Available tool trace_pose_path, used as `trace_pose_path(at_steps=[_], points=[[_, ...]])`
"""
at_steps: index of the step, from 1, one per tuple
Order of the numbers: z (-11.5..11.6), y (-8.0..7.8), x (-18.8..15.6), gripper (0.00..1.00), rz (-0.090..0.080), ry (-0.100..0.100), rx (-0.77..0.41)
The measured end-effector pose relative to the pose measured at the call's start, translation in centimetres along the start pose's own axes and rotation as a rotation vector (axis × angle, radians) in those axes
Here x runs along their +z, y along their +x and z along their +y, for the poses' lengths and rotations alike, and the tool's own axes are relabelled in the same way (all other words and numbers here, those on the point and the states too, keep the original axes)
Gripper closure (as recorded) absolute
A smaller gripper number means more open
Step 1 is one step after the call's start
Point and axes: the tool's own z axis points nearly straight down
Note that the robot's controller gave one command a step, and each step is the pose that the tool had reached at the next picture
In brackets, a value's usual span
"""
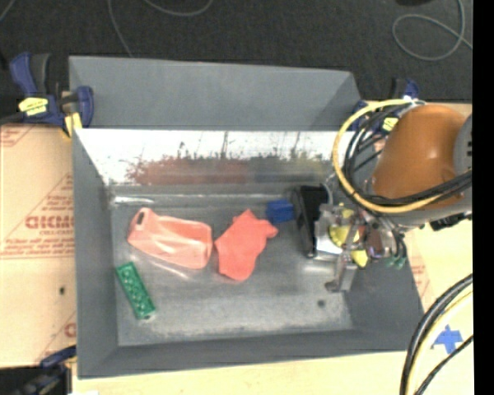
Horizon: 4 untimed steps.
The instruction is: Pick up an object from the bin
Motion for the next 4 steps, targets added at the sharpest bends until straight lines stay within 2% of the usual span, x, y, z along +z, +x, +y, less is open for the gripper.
trace_pose_path(at_steps=[1, 2, 3, 4], points=[[2.1, -1.8, 1.9, 0.0, 0.014, -0.005, 0.002], [1.5, -3.7, 0.8, 0.0, -0.006, 0.0, -0.015], [5.5, -4.3, 5.4, 0.0, 0.001, 0.0, -0.09], [10.8, -7.2, 10.1, 0.0, -0.012, 0.001, -0.219]])
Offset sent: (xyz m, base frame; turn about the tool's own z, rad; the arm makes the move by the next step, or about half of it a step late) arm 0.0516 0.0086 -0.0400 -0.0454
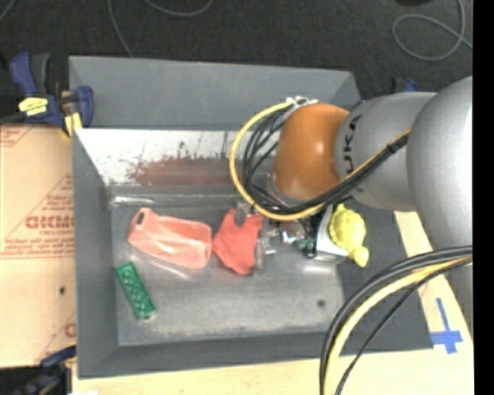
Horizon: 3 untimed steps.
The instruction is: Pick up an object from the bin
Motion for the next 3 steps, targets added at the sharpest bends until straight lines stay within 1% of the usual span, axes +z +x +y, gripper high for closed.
trace_pose_path(at_steps=[1, 2, 3], points=[[-0.3, -2.1, 0.3, 1.0, 0.007, -0.001, -0.096], [-0.3, -2.1, 0.3, 1.0, 0.007, -0.001, -0.097], [-0.1, -2.5, -4.0, 1.0, 0.015, -0.002, -0.087]])
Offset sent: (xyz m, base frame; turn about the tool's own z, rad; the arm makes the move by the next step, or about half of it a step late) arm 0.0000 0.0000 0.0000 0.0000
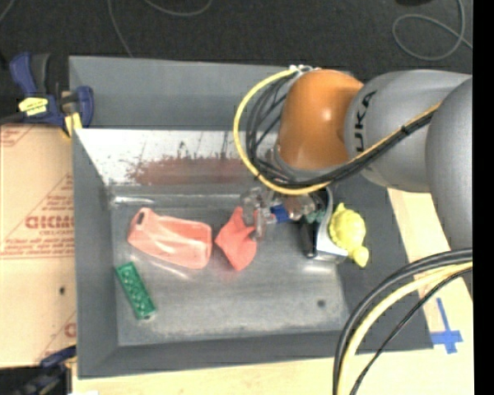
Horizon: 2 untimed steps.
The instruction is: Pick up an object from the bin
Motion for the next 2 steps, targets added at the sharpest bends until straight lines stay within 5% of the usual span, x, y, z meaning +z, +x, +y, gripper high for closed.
trace_pose_path(at_steps=[2], points=[[0.11, -0.76, -2.21, 1.0, -0.018, 0.006, -0.008]])
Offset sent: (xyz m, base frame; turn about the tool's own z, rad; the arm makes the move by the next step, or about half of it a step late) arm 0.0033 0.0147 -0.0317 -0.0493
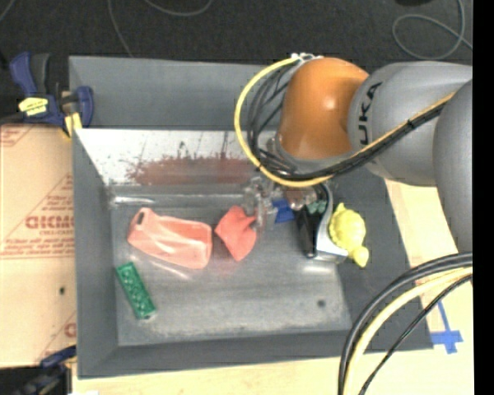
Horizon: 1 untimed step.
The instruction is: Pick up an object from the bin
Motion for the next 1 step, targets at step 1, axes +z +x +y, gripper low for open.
trace_pose_path(at_steps=[1], points=[[-0.54, -1.35, -18.36, 1.0, 0.009, -0.003, -0.09]])
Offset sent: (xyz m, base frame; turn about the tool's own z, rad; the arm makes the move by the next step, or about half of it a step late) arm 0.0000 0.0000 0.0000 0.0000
